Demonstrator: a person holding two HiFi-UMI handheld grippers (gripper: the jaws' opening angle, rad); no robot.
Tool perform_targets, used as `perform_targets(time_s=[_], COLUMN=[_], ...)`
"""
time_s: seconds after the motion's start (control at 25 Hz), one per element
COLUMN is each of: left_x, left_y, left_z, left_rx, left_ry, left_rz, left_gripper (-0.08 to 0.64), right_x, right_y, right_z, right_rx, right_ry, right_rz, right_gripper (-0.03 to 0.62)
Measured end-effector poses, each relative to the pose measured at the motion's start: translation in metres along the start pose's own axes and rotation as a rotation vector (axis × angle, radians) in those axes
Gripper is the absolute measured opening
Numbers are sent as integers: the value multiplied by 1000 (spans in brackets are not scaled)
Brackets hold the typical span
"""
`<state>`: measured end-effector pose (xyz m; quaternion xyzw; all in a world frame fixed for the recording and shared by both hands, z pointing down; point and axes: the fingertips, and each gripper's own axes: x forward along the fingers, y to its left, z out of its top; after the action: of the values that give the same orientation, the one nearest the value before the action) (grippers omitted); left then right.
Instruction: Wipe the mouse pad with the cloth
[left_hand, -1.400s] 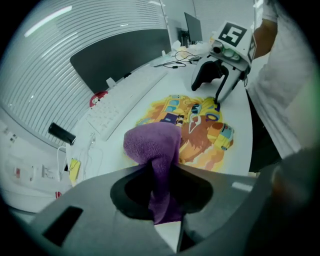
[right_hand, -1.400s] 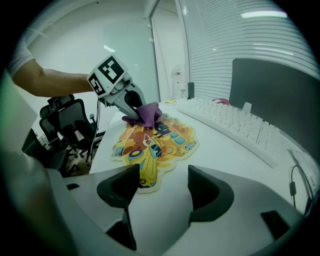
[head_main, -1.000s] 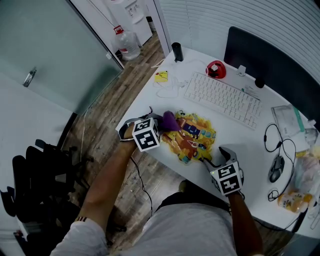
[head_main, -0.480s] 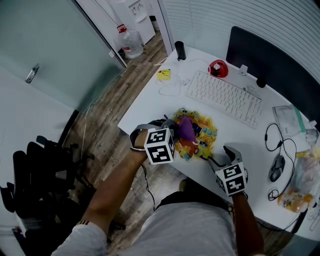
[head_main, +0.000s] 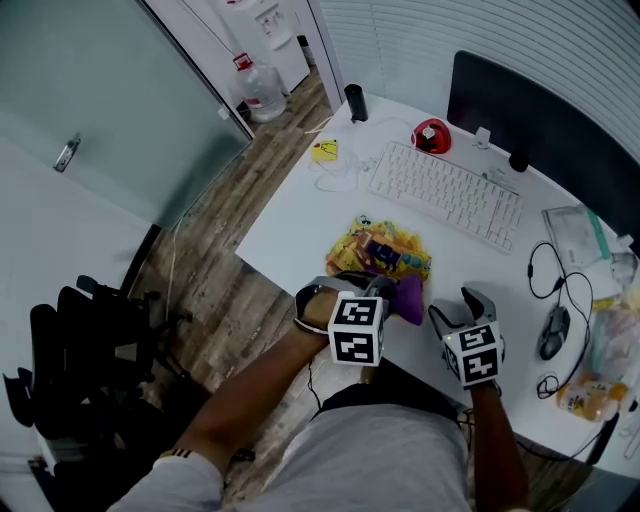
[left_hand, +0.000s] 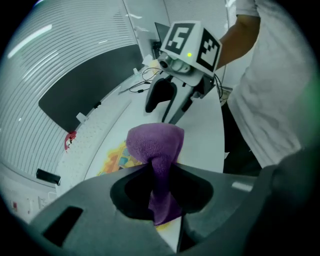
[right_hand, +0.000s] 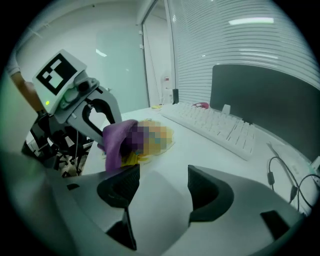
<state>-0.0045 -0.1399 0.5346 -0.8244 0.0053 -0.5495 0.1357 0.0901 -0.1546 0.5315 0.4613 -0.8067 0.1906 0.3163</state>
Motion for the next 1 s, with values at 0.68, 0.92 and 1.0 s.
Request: perform_targets(time_s=[0.68, 0.92, 1.0], left_x=[22, 22, 21], left_y=[-28, -27, -26], left_z=[26, 24, 21], left_rx=[58, 53, 41], left_ry=[17, 21, 19], left_rz=[-40, -41, -43], left_gripper=[83, 83, 83], right_x=[44, 58, 59], right_y=[-27, -22, -22], right_z=[40, 40, 40], right_rx=[14, -62, -73], right_ry=[6, 55, 59], right_rz=[-59, -64, -59], right_gripper=[261, 261, 261])
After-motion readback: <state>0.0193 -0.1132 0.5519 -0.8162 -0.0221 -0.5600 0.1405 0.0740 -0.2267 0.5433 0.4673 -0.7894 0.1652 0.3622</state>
